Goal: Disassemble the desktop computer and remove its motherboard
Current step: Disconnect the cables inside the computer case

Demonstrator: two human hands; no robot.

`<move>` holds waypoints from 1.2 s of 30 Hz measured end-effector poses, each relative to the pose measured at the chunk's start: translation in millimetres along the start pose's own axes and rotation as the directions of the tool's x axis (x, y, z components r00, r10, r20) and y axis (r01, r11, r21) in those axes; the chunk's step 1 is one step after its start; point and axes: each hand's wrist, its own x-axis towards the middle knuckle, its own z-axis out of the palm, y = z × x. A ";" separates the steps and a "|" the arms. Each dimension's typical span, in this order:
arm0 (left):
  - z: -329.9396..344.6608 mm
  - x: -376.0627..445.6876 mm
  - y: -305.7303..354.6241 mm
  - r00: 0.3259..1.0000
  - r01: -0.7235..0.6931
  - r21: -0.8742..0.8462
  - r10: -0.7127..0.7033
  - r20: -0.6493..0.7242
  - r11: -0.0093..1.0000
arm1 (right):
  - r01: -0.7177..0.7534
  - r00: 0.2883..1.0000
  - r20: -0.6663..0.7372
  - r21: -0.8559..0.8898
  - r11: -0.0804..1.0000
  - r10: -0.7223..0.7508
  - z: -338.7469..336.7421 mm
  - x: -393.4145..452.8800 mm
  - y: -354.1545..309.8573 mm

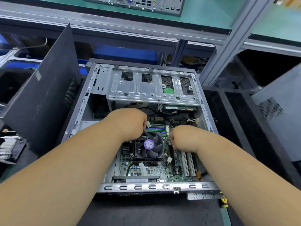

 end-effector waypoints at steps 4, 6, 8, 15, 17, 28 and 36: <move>-0.5 0.1 2.1 1.000 0.016 0.043 -0.016 -0.010 0.999 | -0.004 0.998 0.063 -0.184 0.983 0.016 4.6 -8.0 -4.1; -0.1 0.4 2.5 1.000 0.014 0.055 -0.014 -0.010 0.998 | 0.000 0.997 0.071 -0.268 0.963 0.020 4.0 -14.0 -4.7; -0.8 0.4 2.5 1.000 0.010 0.046 -0.010 -0.003 0.999 | 0.007 0.998 0.059 -0.345 0.939 0.014 2.7 -17.2 -3.8; -3.2 -3.4 3.1 1.000 -0.012 0.037 0.012 -0.006 0.999 | 0.065 0.984 0.178 -0.461 0.885 0.021 12.6 -16.3 -6.4; -4.5 -3.9 3.6 1.000 -0.025 0.027 0.024 0.006 0.999 | 0.063 0.965 0.253 -0.479 0.876 0.068 19.5 -14.2 -7.4; -4.7 -5.7 3.2 0.998 -0.056 0.030 0.056 0.006 0.998 | 0.073 0.912 0.377 -0.534 0.842 0.160 19.1 -15.2 -9.4; -6.2 -3.0 3.7 0.998 -0.047 0.041 0.046 0.041 0.998 | 0.081 0.893 0.402 -0.585 0.807 0.201 15.3 -12.9 -13.7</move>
